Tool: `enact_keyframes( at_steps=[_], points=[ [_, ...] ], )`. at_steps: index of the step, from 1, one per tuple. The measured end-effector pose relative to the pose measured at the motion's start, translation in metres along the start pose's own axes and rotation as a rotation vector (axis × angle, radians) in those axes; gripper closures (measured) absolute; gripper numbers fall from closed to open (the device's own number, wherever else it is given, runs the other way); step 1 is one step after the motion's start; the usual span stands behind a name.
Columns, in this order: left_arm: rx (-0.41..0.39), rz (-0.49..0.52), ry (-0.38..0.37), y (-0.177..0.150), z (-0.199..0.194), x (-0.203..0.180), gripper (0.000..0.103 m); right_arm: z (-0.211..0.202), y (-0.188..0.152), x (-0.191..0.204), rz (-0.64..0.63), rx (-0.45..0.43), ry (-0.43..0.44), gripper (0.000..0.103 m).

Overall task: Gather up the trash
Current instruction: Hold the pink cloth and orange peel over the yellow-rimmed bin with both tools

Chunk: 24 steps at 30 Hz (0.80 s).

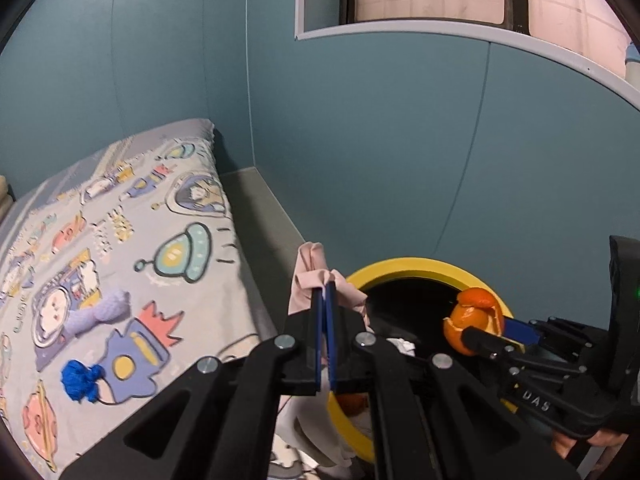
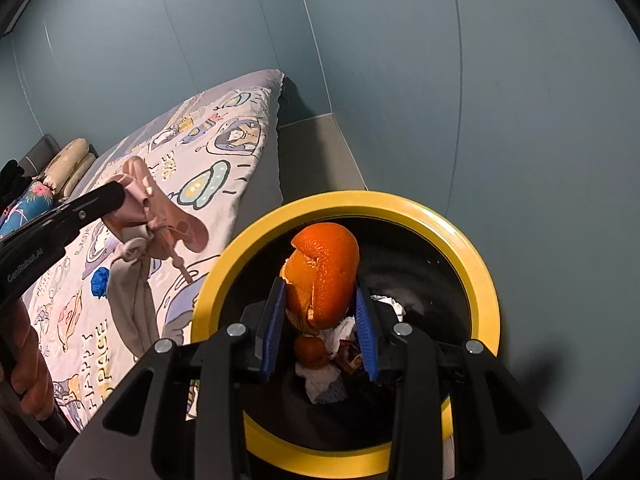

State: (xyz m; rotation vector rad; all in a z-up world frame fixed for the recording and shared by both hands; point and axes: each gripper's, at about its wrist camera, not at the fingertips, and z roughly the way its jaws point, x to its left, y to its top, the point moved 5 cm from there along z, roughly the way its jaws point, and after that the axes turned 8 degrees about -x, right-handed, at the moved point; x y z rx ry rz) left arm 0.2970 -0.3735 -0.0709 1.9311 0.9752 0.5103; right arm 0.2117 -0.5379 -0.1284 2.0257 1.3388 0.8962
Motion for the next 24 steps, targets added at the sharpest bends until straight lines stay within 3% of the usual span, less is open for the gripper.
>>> enact_keyframes(
  at_steps=[24],
  points=[
    [0.119, 0.01, -0.046, -0.022, 0.062, -0.027, 0.101, 0.012, -0.011, -0.024, 0.023, 0.053, -0.035, 0.071]
  ],
)
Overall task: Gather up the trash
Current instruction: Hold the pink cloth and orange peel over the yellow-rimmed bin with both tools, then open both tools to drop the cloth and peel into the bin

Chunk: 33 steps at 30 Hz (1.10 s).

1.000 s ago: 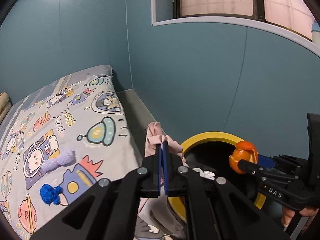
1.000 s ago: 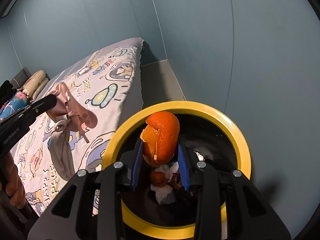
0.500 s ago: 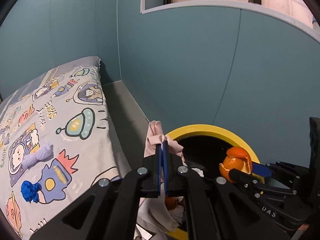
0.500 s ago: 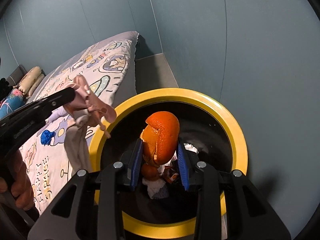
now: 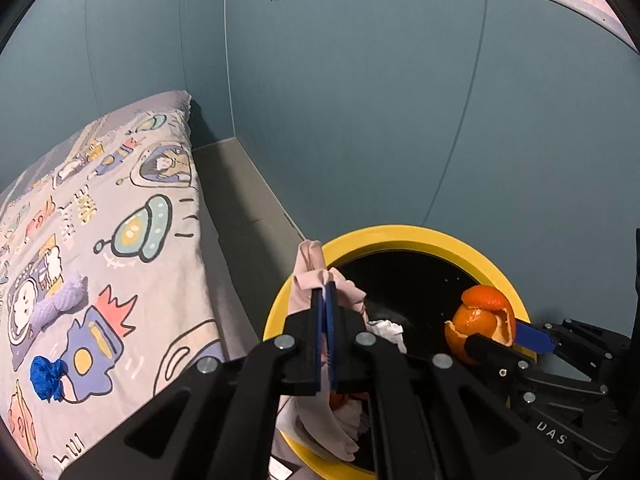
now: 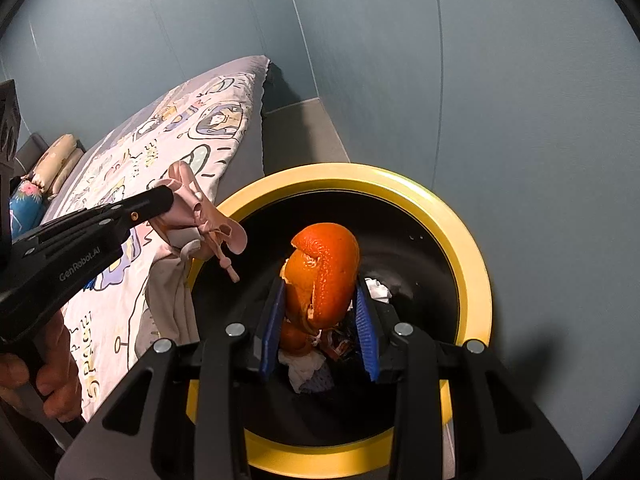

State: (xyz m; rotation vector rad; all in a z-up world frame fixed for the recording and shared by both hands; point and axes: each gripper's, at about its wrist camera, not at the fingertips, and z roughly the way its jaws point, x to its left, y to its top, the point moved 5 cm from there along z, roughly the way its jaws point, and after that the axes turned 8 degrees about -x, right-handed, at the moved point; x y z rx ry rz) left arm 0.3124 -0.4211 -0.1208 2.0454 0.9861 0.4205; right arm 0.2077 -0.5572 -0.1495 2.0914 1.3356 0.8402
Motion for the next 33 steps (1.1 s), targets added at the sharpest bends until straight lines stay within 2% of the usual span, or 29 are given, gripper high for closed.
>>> enact_keyframes(
  at_steps=[9, 12, 13, 14, 16, 18, 19, 21, 23, 28, 33],
  points=[
    [0.038, -0.043, -0.05, -0.003, 0.004, 0.004, 0.1, 0.0, 0.002, 0.0, 0.004, -0.004, -0.028, 0.067],
    [0.031, -0.046, -0.05, -0.001, 0.0, 0.006, 0.083, -0.004, 0.004, -0.003, 0.015, -0.017, -0.033, 0.065],
    [0.029, -0.057, -0.05, 0.0, -0.001, 0.008, 0.069, -0.006, 0.005, -0.004, 0.018, -0.025, -0.038, 0.061],
    [0.025, -0.073, -0.048, 0.0, -0.004, 0.012, 0.06, -0.008, 0.006, -0.005, 0.022, -0.032, -0.042, 0.059],
    [0.014, -0.088, -0.038, 0.002, -0.008, 0.02, 0.058, -0.011, 0.007, -0.006, 0.028, -0.04, -0.046, 0.059],
    [0.005, -0.096, -0.023, 0.003, -0.012, 0.028, 0.051, -0.013, 0.006, -0.006, 0.032, -0.042, -0.044, 0.057],
    [0.0, -0.099, -0.004, 0.003, -0.014, 0.035, 0.047, -0.014, 0.006, -0.004, 0.032, -0.044, -0.04, 0.053],
    [-0.003, -0.1, 0.017, 0.002, -0.018, 0.044, 0.046, -0.016, 0.006, 0.001, 0.029, -0.049, -0.031, 0.052],
    [-0.007, -0.112, 0.043, 0.002, -0.022, 0.057, 0.04, -0.018, 0.006, 0.005, 0.021, -0.053, -0.021, 0.048],
    [-0.015, -0.149, 0.098, -0.002, -0.035, 0.088, 0.033, -0.022, 0.011, 0.024, -0.004, -0.063, 0.009, 0.042],
    [-0.039, -0.186, 0.156, -0.006, -0.052, 0.125, 0.029, -0.019, 0.015, 0.048, -0.047, -0.062, 0.042, 0.042]
  ],
)
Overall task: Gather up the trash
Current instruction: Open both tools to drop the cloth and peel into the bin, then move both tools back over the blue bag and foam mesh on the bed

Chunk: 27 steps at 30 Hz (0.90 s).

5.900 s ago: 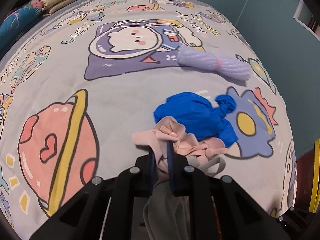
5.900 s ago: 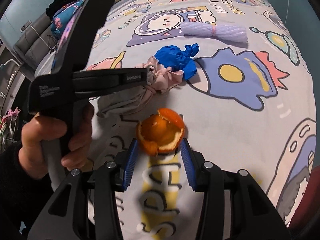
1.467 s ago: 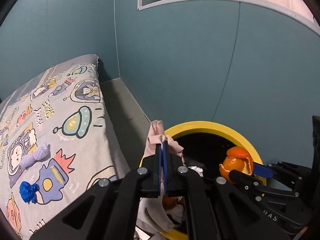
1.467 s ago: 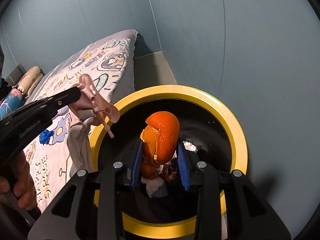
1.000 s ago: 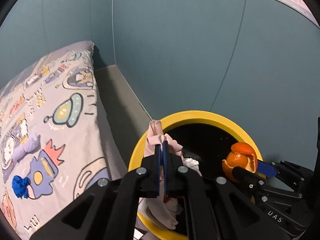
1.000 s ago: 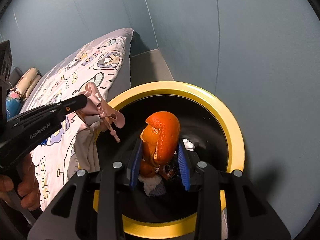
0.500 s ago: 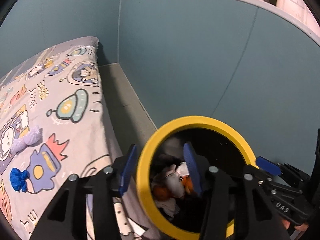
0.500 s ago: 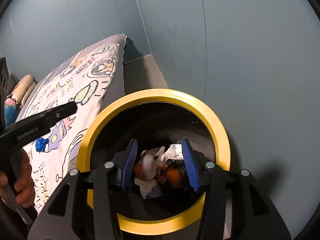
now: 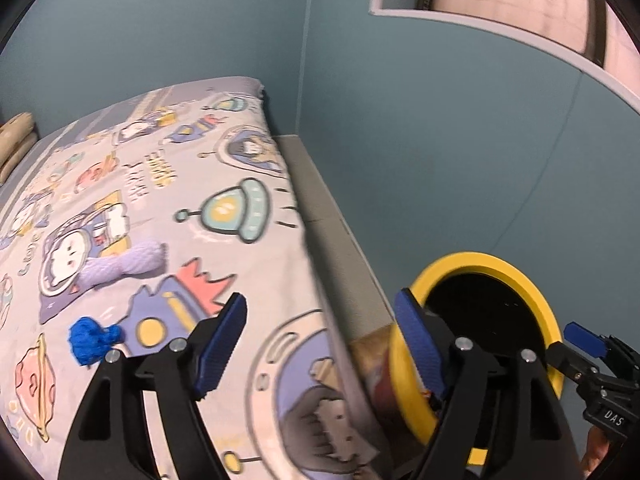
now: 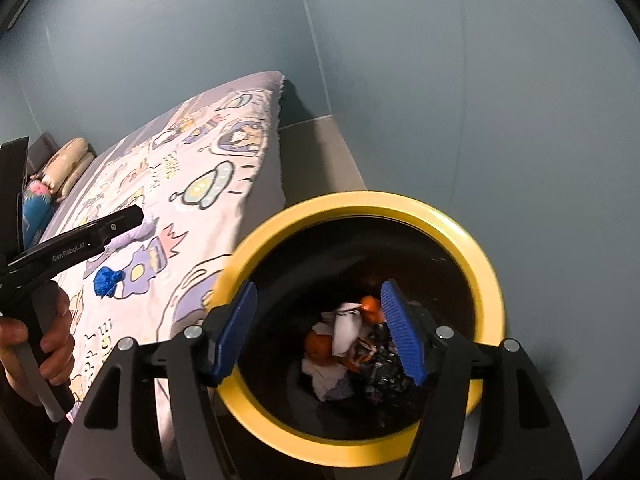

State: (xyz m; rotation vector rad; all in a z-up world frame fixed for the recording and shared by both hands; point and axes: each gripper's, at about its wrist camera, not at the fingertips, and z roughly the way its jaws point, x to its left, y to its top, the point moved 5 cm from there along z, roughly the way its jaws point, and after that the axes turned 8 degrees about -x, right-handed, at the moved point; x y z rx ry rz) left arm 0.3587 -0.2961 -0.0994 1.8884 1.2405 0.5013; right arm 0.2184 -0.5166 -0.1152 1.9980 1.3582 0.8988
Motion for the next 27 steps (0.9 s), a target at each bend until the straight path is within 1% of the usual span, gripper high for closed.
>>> enact_keyframes(
  at_steps=[4, 6, 10, 16, 19, 23, 27],
  points=[
    [0.013, -0.071, 0.024, 0.001, -0.002, 0.034, 0.027, 0.012, 0.004, 0.027, -0.03, 0.01, 0.04, 0.042],
    [0.011, -0.097, 0.049, 0.0, -0.003, 0.053, 0.026, 0.018, 0.006, 0.041, -0.039, 0.016, 0.062, 0.042],
    [0.012, -0.136, 0.114, -0.005, -0.004, 0.094, 0.025, 0.04, 0.011, 0.073, -0.071, 0.041, 0.109, 0.041],
    [0.04, -0.212, 0.213, -0.021, -0.002, 0.165, 0.024, 0.075, 0.017, 0.119, -0.12, 0.067, 0.155, 0.041],
    [0.052, -0.239, 0.26, -0.029, 0.0, 0.195, 0.024, 0.092, 0.02, 0.142, -0.145, 0.081, 0.174, 0.041],
    [0.082, -0.267, 0.303, -0.041, 0.006, 0.229, 0.024, 0.118, 0.021, 0.172, -0.172, 0.11, 0.213, 0.041],
    [0.1, -0.272, 0.362, -0.056, 0.014, 0.257, 0.024, 0.145, 0.021, 0.202, -0.198, 0.143, 0.256, 0.041]
  ],
)
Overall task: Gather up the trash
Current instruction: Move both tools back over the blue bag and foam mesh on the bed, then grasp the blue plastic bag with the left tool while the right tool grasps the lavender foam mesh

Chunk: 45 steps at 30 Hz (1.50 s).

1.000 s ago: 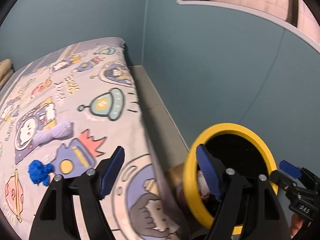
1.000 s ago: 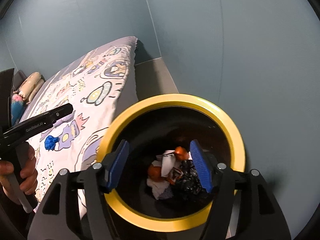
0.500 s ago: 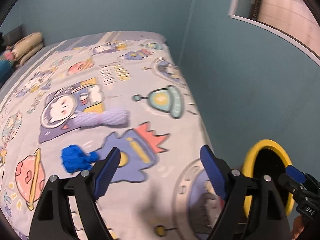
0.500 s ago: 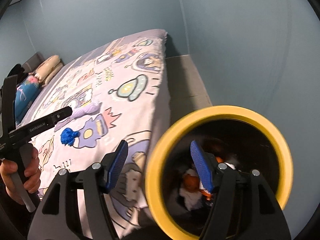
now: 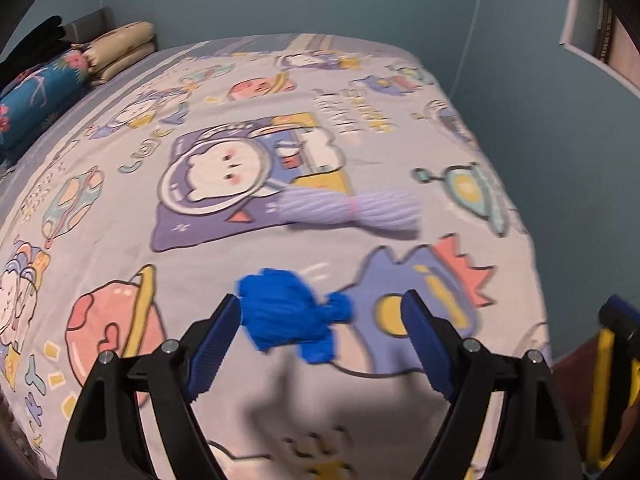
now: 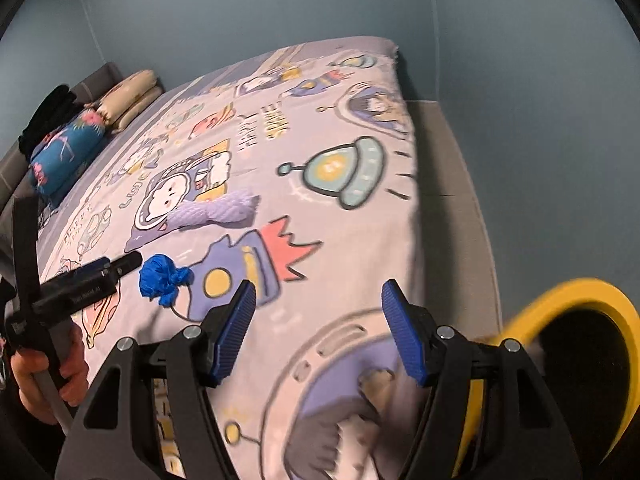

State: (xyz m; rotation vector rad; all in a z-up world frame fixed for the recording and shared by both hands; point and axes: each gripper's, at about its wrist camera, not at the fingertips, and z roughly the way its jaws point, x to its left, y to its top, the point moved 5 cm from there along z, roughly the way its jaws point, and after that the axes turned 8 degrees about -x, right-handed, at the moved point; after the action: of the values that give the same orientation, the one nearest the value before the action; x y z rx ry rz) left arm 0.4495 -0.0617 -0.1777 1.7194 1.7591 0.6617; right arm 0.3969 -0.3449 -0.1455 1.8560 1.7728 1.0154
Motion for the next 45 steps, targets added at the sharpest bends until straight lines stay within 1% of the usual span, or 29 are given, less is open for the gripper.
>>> enact_keyframes(
  at_steps=[2, 5, 7, 9, 13, 22, 29, 31, 39, 42, 45],
  points=[
    [0.013, -0.015, 0.023, -0.005, 0.011, 0.015, 0.024, 0.021, 0.007, 0.014, -0.019, 0.026, 0.036, 0.041],
    [0.039, -0.053, 0.044, -0.011, 0.026, 0.033, 0.024, 0.052, 0.015, 0.036, -0.075, 0.059, 0.06, 0.041],
    [0.052, -0.08, 0.05, -0.014, 0.035, 0.042, 0.024, 0.073, 0.02, 0.053, -0.1, 0.091, 0.09, 0.041],
    [0.062, -0.098, 0.05, -0.017, 0.043, 0.048, 0.024, 0.091, 0.025, 0.068, -0.138, 0.106, 0.101, 0.041],
    [0.076, -0.113, 0.045, -0.022, 0.054, 0.049, 0.024, 0.121, 0.03, 0.097, -0.21, 0.127, 0.117, 0.041],
    [0.086, -0.146, 0.011, -0.022, 0.072, 0.049, 0.024, 0.179, 0.033, 0.142, -0.364, 0.198, 0.13, 0.041],
    [0.084, -0.17, -0.009, -0.021, 0.08, 0.054, 0.024, 0.212, 0.03, 0.155, -0.445, 0.259, 0.114, 0.04],
    [0.091, -0.175, -0.014, -0.021, 0.082, 0.055, 0.024, 0.218, 0.032, 0.157, -0.463, 0.26, 0.104, 0.037],
    [0.097, -0.164, -0.026, -0.02, 0.093, 0.049, 0.025, 0.242, 0.038, 0.161, -0.526, 0.27, 0.053, 0.035],
    [0.095, -0.157, -0.033, -0.02, 0.097, 0.046, 0.028, 0.249, 0.043, 0.163, -0.536, 0.262, 0.042, 0.036],
    [0.09, -0.141, -0.03, -0.02, 0.099, 0.044, 0.033, 0.258, 0.045, 0.164, -0.54, 0.259, 0.029, 0.037]
  ],
)
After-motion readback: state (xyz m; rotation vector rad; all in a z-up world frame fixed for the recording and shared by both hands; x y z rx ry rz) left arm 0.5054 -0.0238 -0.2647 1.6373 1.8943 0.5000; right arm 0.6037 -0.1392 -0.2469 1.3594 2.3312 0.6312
